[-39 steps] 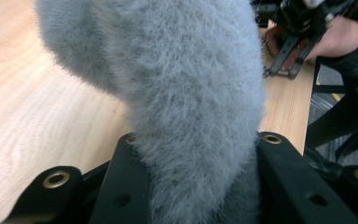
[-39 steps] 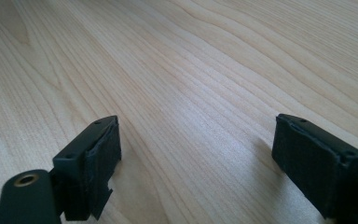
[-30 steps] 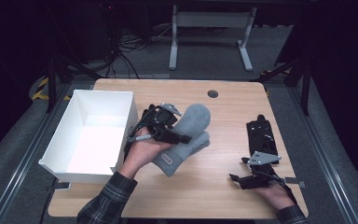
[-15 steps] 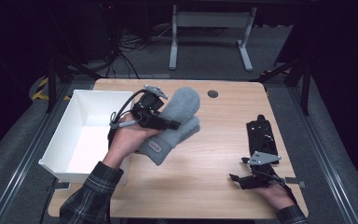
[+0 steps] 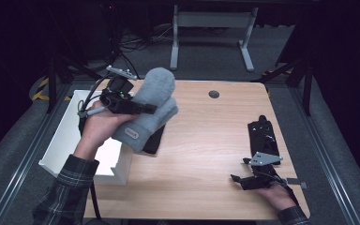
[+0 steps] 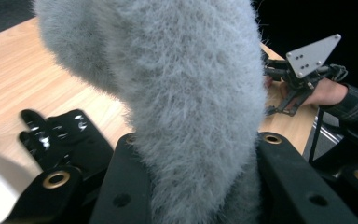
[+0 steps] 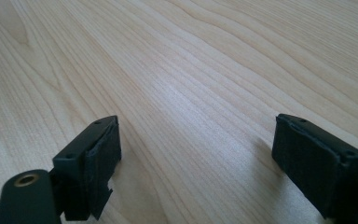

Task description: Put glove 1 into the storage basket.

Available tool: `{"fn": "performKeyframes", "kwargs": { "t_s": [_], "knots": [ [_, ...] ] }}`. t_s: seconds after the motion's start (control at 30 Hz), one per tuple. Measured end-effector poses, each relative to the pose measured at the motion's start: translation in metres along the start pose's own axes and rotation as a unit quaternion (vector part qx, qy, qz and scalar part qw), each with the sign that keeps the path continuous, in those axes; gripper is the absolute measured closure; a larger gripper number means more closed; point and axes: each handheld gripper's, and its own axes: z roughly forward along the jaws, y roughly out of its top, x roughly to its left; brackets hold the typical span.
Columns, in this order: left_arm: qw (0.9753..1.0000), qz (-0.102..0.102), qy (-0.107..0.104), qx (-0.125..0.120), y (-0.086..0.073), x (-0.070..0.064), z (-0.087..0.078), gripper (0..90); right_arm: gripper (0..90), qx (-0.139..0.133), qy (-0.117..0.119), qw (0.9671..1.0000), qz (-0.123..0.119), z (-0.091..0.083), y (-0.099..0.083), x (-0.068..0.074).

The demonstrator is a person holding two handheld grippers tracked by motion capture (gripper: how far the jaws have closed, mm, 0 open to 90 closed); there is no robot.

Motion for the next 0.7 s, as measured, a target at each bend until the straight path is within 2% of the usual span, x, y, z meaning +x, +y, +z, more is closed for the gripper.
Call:
{"fn": "performKeyframes", "kwargs": {
  "t_s": [0.23, 0.37, 0.43, 0.67, 0.7],
  "knots": [
    [0.9994, -0.022, 0.025, -0.013, -0.013, 0.019, -0.023, 70.4, 15.9, 0.000, 0.000, 1.0000, 0.000, 0.000, 0.000, 0.000],
    [0.9988, -0.033, 0.031, -0.018, -0.019, 0.026, -0.030, 70.3, 15.9, 0.000, -0.001, 1.0000, 0.001, 0.000, 0.000, 0.000],
    [0.9981, -0.042, 0.041, -0.018, -0.027, 0.034, -0.034, 70.4, 15.9, 0.000, -0.001, 1.0000, 0.000, 0.000, 0.000, 0.000],
    [0.9947, -0.081, 0.059, -0.025, -0.051, 0.055, -0.047, 70.3, 15.7, 0.000, -0.003, 1.0000, 0.001, 0.003, 0.002, -0.002],
    [0.9947, -0.081, 0.059, -0.025, -0.051, 0.055, -0.047, 70.4, 15.6, 0.000, -0.003, 1.0000, 0.001, 0.003, 0.003, -0.002]
  ]
}}
